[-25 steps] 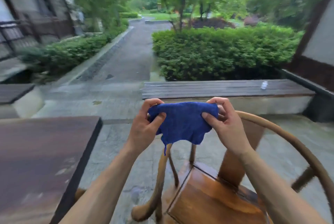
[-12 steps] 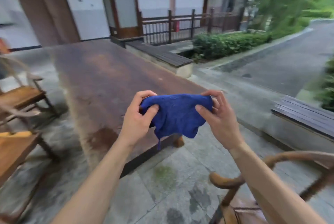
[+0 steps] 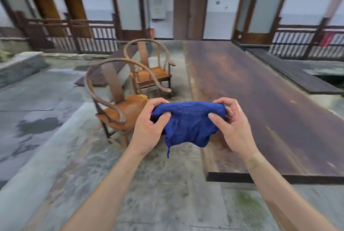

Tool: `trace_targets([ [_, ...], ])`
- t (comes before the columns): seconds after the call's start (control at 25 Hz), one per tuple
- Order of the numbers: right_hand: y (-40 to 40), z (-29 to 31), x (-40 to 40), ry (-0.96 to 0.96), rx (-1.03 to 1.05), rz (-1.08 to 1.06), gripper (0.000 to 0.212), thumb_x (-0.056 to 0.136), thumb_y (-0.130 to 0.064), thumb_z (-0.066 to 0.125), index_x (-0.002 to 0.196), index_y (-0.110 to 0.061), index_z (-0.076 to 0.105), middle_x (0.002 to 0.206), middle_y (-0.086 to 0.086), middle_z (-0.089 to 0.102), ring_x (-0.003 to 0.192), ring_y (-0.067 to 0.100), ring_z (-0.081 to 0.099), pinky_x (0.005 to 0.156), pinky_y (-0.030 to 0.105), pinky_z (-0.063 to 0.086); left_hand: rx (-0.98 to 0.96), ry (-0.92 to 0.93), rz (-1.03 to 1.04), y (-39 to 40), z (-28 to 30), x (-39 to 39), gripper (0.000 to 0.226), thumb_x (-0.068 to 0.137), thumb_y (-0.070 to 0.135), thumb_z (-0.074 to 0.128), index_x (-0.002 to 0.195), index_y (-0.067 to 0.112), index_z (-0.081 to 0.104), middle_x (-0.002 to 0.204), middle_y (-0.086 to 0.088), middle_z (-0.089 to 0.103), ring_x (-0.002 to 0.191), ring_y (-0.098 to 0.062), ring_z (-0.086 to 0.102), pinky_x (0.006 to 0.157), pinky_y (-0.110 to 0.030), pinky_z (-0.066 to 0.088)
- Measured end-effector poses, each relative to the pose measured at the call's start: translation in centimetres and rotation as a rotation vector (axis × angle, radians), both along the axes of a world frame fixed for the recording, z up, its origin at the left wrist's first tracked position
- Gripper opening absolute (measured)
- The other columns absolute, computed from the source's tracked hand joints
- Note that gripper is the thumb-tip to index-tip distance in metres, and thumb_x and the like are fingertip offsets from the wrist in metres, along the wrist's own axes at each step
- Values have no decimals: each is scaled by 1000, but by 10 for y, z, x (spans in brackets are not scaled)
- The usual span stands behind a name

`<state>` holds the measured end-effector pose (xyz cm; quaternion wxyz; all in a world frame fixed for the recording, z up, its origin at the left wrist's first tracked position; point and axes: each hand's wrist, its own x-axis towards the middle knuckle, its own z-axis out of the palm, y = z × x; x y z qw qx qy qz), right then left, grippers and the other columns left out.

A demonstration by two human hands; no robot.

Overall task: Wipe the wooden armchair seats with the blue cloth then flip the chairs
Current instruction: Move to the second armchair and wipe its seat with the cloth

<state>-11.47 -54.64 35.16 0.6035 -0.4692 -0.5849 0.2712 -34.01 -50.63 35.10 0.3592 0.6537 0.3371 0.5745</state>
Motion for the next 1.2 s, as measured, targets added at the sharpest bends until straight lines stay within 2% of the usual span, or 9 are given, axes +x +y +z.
trace_targets([
  [0.2,54,-7,-91,-3,-1,156,33,81,-19,70,100,-45,61,99,-7,70,90,10,65,80,28,50,-54,-48,134,19,-10,-95,25,89,7,61,102,28,60,98,14,66,93,-7,63,85,-22,50],
  [0.32,72,-11,-122,-9,-5,228,33,82,-18,69,100,-45,61,100,-4,71,92,13,66,80,32,52,-85,-59,180,24,-17,-124,31,94,-3,60,101,28,60,98,3,66,87,-6,63,74,-18,53],
  [0.44,88,-16,-140,-20,-11,272,35,83,-16,69,100,-46,61,98,-7,70,92,14,65,80,34,53,-104,-56,205,30,-24,-144,35,95,-1,60,99,34,62,102,-6,67,88,-11,64,75,-24,55],
  [0.6,109,-23,-152,-15,-23,289,38,90,-8,69,102,-43,61,98,-6,70,92,16,65,80,34,53,-134,-35,229,51,-31,-157,31,96,5,61,102,35,62,104,-1,67,91,-17,65,81,-32,54],
  [0.76,138,-30,-151,6,-41,264,38,91,-5,69,102,-41,61,100,-1,70,96,27,65,83,43,54,-157,-17,215,87,-38,-156,25,96,9,61,107,31,61,106,-2,65,97,-30,63,87,-51,54],
  [0.88,172,-35,-144,19,-46,247,37,91,-7,69,102,-42,61,103,1,70,99,28,65,86,46,53,-168,-29,204,123,-44,-147,27,96,8,61,106,32,61,105,3,65,98,-29,63,85,-56,55],
  [1.0,223,-42,-132,28,-51,226,32,87,-16,70,103,-42,61,104,1,70,99,28,65,87,48,53,-178,-29,201,171,-50,-132,27,96,6,60,105,31,62,102,10,66,96,-19,64,85,-47,57],
  [1.12,286,-47,-113,16,-36,222,34,90,-10,70,104,-40,61,106,3,70,99,30,65,87,52,53,-145,-28,206,231,-48,-111,29,96,0,58,103,28,60,96,22,65,91,-5,63,80,-23,52],
  [1.2,332,-43,-98,34,-33,219,36,91,-8,69,104,-41,61,104,3,70,98,32,65,87,52,53,-136,-19,210,278,-43,-95,26,96,-1,58,105,24,60,95,21,66,90,-5,63,79,-19,50],
])
